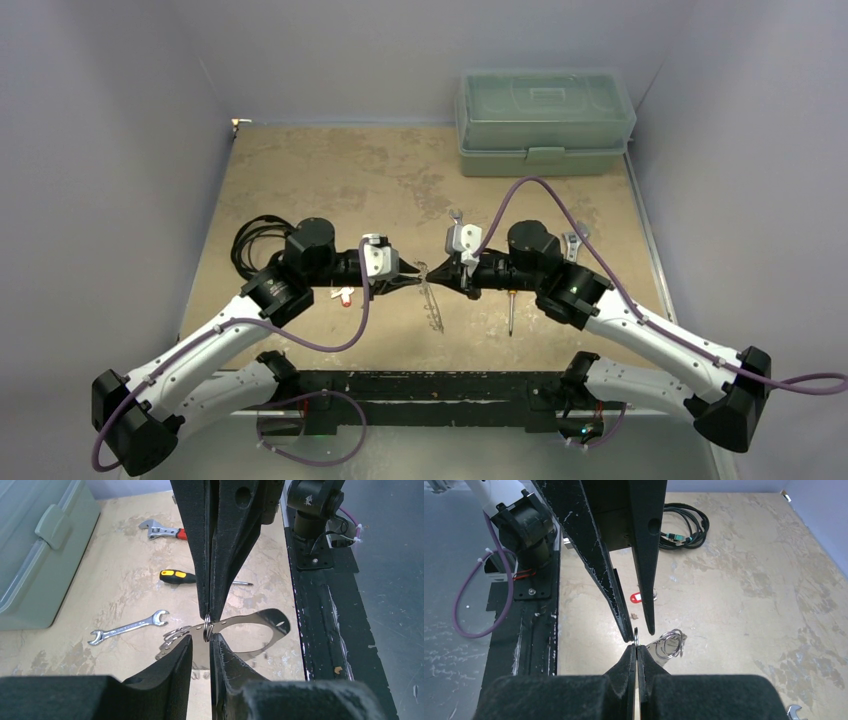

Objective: Put the keys on the keyring

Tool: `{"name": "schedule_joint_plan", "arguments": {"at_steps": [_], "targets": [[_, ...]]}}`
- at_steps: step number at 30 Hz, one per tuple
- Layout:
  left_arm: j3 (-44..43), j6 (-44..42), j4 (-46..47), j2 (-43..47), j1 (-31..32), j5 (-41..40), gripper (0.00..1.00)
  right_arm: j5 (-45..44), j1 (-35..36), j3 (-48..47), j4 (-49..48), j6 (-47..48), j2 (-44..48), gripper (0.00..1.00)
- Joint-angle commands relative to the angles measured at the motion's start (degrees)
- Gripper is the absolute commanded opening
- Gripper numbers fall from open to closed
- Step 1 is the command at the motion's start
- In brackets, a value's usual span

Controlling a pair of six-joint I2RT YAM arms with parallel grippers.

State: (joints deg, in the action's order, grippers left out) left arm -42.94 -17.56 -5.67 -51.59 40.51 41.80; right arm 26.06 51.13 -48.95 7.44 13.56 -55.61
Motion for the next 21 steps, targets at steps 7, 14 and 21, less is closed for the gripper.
{"name": "schedule_joint_plan", "arguments": {"at_steps": [7, 14, 21], "targets": [[-2.2, 0.1, 1.1, -0.2, -0.3, 1.6, 0.05, 0.3, 1.0, -2.8, -1.5, 0.7, -0.2, 0.0], [-1.0, 0.7, 3.5, 1.3, -0.3, 0.2, 0.0, -1.5, 1.2, -3.1, -3.0, -2.1, -0.3, 0.19], [5.2, 7.8, 19.3, 6.7, -0.3, -2.4, 0.0, -4.9, 1.2, 0.6, -11.7, -6.2, 5.3, 0.54]]}}
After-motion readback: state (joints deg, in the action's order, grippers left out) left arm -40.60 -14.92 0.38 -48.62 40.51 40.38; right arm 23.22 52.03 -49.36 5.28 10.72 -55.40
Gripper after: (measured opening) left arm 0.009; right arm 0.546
